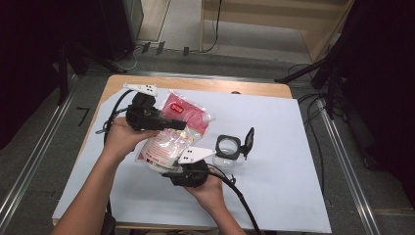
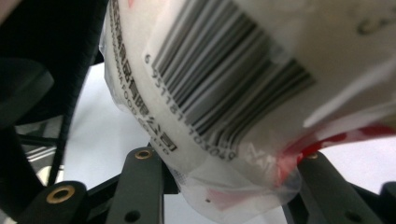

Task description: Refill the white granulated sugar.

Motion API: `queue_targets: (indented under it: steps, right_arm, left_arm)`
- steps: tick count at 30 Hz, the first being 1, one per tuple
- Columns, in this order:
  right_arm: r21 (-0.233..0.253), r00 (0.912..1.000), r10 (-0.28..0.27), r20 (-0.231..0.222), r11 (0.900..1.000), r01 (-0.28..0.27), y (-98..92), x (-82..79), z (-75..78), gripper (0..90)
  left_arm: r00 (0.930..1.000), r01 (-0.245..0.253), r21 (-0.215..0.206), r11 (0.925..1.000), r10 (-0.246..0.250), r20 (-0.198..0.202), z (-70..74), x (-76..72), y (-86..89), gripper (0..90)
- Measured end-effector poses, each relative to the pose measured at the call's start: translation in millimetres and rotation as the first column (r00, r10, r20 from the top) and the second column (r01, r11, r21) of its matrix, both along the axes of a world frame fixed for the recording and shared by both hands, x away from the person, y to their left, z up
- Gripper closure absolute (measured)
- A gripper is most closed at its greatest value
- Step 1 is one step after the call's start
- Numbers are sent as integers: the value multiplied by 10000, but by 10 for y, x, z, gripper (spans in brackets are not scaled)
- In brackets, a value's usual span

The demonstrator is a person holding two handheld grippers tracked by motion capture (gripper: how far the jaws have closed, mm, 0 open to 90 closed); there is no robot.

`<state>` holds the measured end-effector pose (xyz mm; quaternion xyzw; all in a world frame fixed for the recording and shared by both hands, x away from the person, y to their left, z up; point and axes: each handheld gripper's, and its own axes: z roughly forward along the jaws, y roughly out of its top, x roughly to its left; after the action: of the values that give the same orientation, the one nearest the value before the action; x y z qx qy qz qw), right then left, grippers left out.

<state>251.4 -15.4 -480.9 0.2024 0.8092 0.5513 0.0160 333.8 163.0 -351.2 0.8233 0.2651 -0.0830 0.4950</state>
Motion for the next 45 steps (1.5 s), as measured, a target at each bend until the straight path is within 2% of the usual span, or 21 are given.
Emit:
queue_targets:
  steps: [3,6,8,12,15,16,19,22,24,25,27,31,32,36,39,42,45]
  right_arm:
    - [-41,9999,-58,-126,10000,58,-2,1,-5,617]
    - [-160,9997,-109,-223,9998,106,-7,5,-11,617]
    - [-300,9995,-263,-176,9992,257,-8,0,-10,613]
    - [-413,9982,-584,-142,9975,578,-11,-4,-8,607]
    - [-667,9957,-890,258,9937,905,7,-33,16,552]
    - [-721,9950,-987,164,9924,996,23,-32,22,538]
    - [-637,9903,-1388,51,9883,1389,48,-39,19,540]
    - [-790,9876,-1570,40,9845,1568,77,-62,25,558]
    - [-759,9874,-1582,-27,9846,1575,88,-84,25,578]
    - [-709,9878,-1556,-74,9854,1547,86,-89,23,588]
    - [-565,9896,-1427,-160,9883,1416,73,-101,19,609]
    - [-422,9918,-1252,-268,9914,1240,48,-100,15,617]
    - [-415,9920,-1228,-295,9917,1215,41,-96,13,619]
    - [-318,9942,-977,-458,9948,963,-4,-87,5,625]
    - [-120,9961,-629,-618,9980,623,-22,-84,18,627]
    - [210,9950,-457,-883,9986,477,-32,-82,47,630]
    - [225,9946,-396,-955,9989,419,-33,-82,64,630]
  left_arm:
    - [9997,26,-148,9999,-30,-249,-51,9,-48,795]
    - [9993,-59,-67,10000,57,-368,-73,12,-62,810]
    - [9958,-487,15,9988,487,-770,-86,31,-68,835]
    - [9897,-1042,134,9945,1050,-971,-105,52,-58,856]
    - [9813,-1350,-21,9908,1334,-1390,-120,53,-61,873]
    - [9786,-1437,-112,9896,1404,-1503,-116,47,-79,880]
    - [9779,-1531,46,9882,1522,-1432,-95,19,-144,888]
    - [9787,-1465,366,9885,1503,-1399,-84,-15,-231,887]
    - [9807,-1403,603,9883,1471,-1292,-77,-26,-266,876]
    - [9835,-1346,771,9879,1426,-1114,-72,-29,-278,867]
    - [9830,-1164,768,9902,1259,-1338,-67,-28,-282,823]
    - [9839,-846,809,9931,961,-1509,-68,-7,-267,787]
    - [9820,-757,836,9936,888,-1665,-71,0,-262,773]
    - [9895,-362,1246,9915,531,-1347,-62,2,-235,759]
    - [9951,27,1293,9916,102,-988,-79,-5,-234,747]
    - [9934,96,1101,9939,31,-1144,-121,-3,-272,729]
    - [9912,105,1119,9937,45,-1323,-137,-10,-337,761]
